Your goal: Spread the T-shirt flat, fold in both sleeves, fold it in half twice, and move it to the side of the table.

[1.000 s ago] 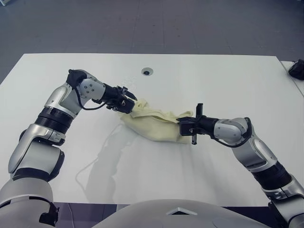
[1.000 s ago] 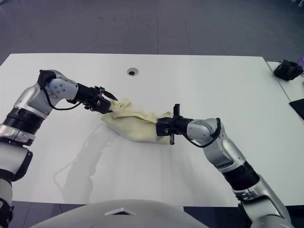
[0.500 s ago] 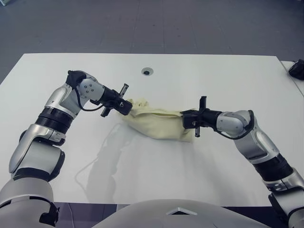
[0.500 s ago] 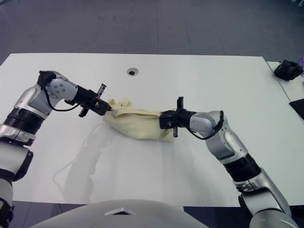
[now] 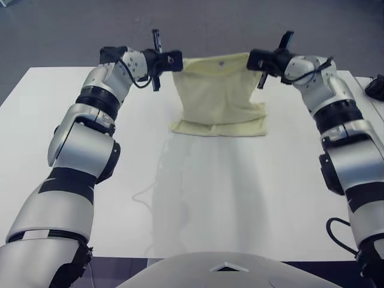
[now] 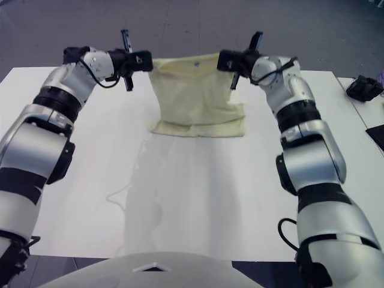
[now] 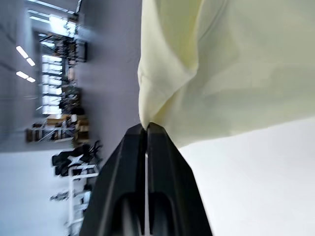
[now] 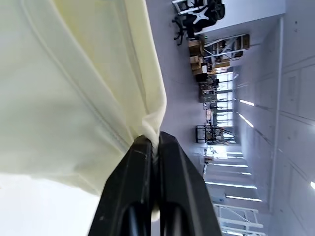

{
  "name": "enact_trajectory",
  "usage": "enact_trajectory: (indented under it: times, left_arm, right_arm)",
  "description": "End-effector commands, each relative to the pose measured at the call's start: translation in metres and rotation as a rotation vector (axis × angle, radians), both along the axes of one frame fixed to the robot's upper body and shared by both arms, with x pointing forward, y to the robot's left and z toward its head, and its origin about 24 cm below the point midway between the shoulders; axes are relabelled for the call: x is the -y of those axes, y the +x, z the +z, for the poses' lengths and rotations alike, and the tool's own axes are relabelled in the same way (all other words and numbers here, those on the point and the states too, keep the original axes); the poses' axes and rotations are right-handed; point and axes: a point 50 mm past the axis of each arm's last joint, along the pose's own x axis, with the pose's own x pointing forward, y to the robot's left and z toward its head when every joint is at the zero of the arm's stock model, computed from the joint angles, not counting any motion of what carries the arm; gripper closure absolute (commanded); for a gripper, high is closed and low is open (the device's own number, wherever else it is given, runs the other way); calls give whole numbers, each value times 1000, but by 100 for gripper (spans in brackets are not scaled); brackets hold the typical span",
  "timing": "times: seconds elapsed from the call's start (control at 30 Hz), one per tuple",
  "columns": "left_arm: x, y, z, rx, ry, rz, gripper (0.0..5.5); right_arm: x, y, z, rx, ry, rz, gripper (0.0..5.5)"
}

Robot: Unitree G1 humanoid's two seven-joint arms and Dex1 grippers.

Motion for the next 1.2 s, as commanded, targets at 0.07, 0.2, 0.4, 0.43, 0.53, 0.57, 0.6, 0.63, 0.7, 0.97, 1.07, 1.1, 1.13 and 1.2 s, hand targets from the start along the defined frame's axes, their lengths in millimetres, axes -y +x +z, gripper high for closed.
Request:
enact_trajectory:
  times: [0.07, 0.2, 0.4, 0.43, 0.53, 0.57, 0.6, 0.63, 0.7, 0.97, 1.07, 1.1, 1.13, 1.2]
  left_arm:
    - [-11, 7, 54, 281, -9, 156, 548]
    - [-9, 6, 85, 487, -59, 207, 548]
    - [-15, 1, 107, 662, -28, 214, 548]
    - [-17, 1, 105, 670, -9, 205, 548]
    - [-21, 1, 87, 594, 11, 135, 548]
    - [-21, 1, 73, 507, -7, 86, 548]
    - [-23, -1, 60, 430, -29, 44, 548]
    - [-27, -3, 48, 359, -47, 5, 548]
    - [-38, -14, 35, 233, -89, -66, 548]
    - [-42, -101, 35, -236, -154, -370, 548]
    - [-36, -126, 38, -357, -137, -465, 548]
    - [-36, -134, 39, -388, -120, -489, 548]
    - [-36, -142, 40, -421, -105, -518, 548]
    - [-38, -155, 45, -468, -95, -563, 548]
  right_arm:
    - [2, 6, 55, 254, -2, -95, 550]
    - [3, 4, 85, 470, 6, -140, 550]
    - [7, 1, 93, 588, -10, -131, 550]
    - [9, 0, 89, 585, -18, -121, 550]
    - [14, -1, 69, 506, 3, -50, 550]
    - [16, -3, 57, 434, 24, 7, 550]
    - [18, -6, 46, 372, 47, 58, 550]
    - [23, -12, 37, 316, 77, 114, 550]
    - [32, -27, 28, 221, 115, 200, 550]
    - [34, -111, 28, -351, 256, 448, 550]
    - [28, -136, 34, -537, 301, 510, 550]
    - [27, -143, 35, -592, 306, 528, 550]
    - [26, -152, 39, -640, 318, 548, 550]
    - [24, -168, 46, -705, 338, 581, 550]
